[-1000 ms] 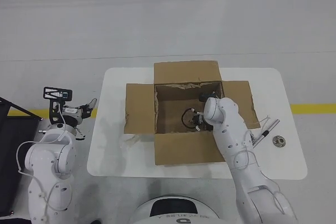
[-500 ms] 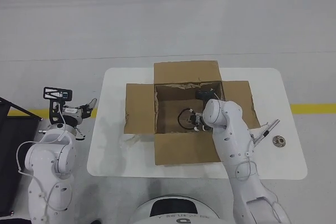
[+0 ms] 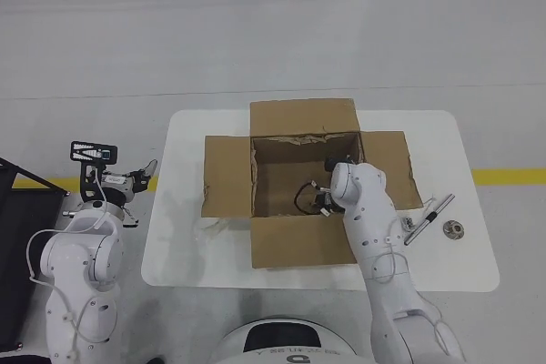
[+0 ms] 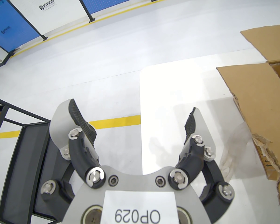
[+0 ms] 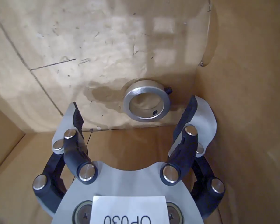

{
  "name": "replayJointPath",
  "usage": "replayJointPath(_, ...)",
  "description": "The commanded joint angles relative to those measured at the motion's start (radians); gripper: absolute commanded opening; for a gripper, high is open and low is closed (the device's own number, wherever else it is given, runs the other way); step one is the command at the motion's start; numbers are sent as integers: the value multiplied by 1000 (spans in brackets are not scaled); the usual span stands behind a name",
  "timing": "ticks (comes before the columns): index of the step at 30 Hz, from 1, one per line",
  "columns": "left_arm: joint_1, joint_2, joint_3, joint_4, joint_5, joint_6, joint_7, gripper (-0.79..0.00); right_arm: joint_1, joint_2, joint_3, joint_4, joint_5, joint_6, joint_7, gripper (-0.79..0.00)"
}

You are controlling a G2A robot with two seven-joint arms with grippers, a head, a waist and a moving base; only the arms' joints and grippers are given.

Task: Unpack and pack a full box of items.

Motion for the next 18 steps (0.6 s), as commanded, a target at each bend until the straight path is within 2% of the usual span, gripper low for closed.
replayJointPath(1,0,0,0,0,0,0,0,0,21,-13,11,35,-14,-4,4,0)
replayJointPath(3,0,0,0,0,0,0,0,0,33,-25,21,53,-29,-7,7,0)
replayJointPath(4,0,0,0,0,0,0,0,0,37,-30,26,56,-37,-8,8,-108)
replayJointPath(6,0,0,0,0,0,0,0,0,38,-41,38,48,-43,-5,5,-382)
replayJointPath(8,0,0,0,0,0,0,0,0,31,-50,48,29,-55,-5,5,-468)
replayJointPath(10,0,0,0,0,0,0,0,0,20,-59,57,3,-71,-7,7,-594)
replayJointPath(12,0,0,0,0,0,0,0,0,4,-68,65,-31,-79,-11,11,-767)
replayJointPath(18,0,0,0,0,0,0,0,0,-47,-89,82,-137,-110,-11,11,-785)
